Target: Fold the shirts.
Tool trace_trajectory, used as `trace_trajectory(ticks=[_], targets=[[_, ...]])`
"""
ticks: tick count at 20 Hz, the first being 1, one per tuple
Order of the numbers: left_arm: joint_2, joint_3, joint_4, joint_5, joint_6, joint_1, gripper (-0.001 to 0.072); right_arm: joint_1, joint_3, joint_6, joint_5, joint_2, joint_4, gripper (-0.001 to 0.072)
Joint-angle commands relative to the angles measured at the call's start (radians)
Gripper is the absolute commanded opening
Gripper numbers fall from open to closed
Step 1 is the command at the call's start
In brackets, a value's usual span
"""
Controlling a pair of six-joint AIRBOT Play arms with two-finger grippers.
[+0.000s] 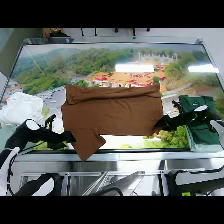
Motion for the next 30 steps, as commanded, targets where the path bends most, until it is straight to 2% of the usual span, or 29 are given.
trace_trajectory(ticks=[1,3,4,5,6,7,8,11,13,16,19,21,25,27,30], targets=[[-0.039,-0.046,-0.138,0.166,0.050,-0.090,0.0509,0.006,-0.003,-0.007,-0.037,0.013,0.011,0.0463],[-0.089,0.004,-0.196,0.175,0.089,-0.142,0.0309,0.006,-0.003,-0.006,-0.027,0.013,0.011,0.0463],[-0.110,0.040,-0.190,0.164,0.095,-0.164,0.0143,0.006,-0.003,-0.006,-0.013,0.013,0.010,0.0463],[-0.127,0.079,-0.182,0.145,0.108,-0.179,0.0012,0.003,-0.003,-0.006,0.003,0.014,0.010,0.0459],[-0.140,0.122,-0.167,0.124,0.109,-0.187,0.0012,0.000,-0.003,-0.007,0.015,0.016,0.010,0.0365],[-0.147,0.159,-0.147,0.100,0.105,-0.187,0.0011,-0.005,-0.003,-0.006,0.028,0.023,0.010,0.0120],[-0.148,0.195,-0.106,0.067,0.086,-0.185,0.0010,-0.014,-0.003,-0.006,0.037,0.031,0.010,0.0023],[-0.090,0.245,0.060,-0.013,0.006,-0.140,0.0010,-0.076,-0.003,0.026,0.066,0.066,0.003,0.0023],[-0.010,0.232,0.118,-0.065,-0.010,-0.082,0.0009,-0.132,-0.003,0.058,0.080,0.094,-0.026,0.0023],[0.115,0.158,0.135,-0.096,-0.010,0.019,0.0008,-0.187,-0.003,0.103,0.080,0.135,-0.080,0.0022],[0.178,0.116,0.137,-0.085,0.015,0.036,0.0008,-0.184,-0.003,0.102,0.068,0.145,-0.087,0.0023],[0.177,0.164,0.126,-0.076,0.016,0.036,0.0008,-0.184,0.009,0.102,0.065,0.145,-0.084,0.0023],[0.064,0.431,0.043,-0.046,0.043,0.022,0.0008,-0.166,0.103,0.041,-0.008,0.142,0.123,0.0023],[-0.056,0.595,0.040,-0.040,0.043,-0.024,0.0008,-0.106,0.172,0.006,-0.097,0.118,0.187,0.0023],[-0.254,0.819,0.041,-0.005,0.042,-0.092,0.0008,0.002,0.279,-0.026,-0.223,0.035,0.204,0.0023]])
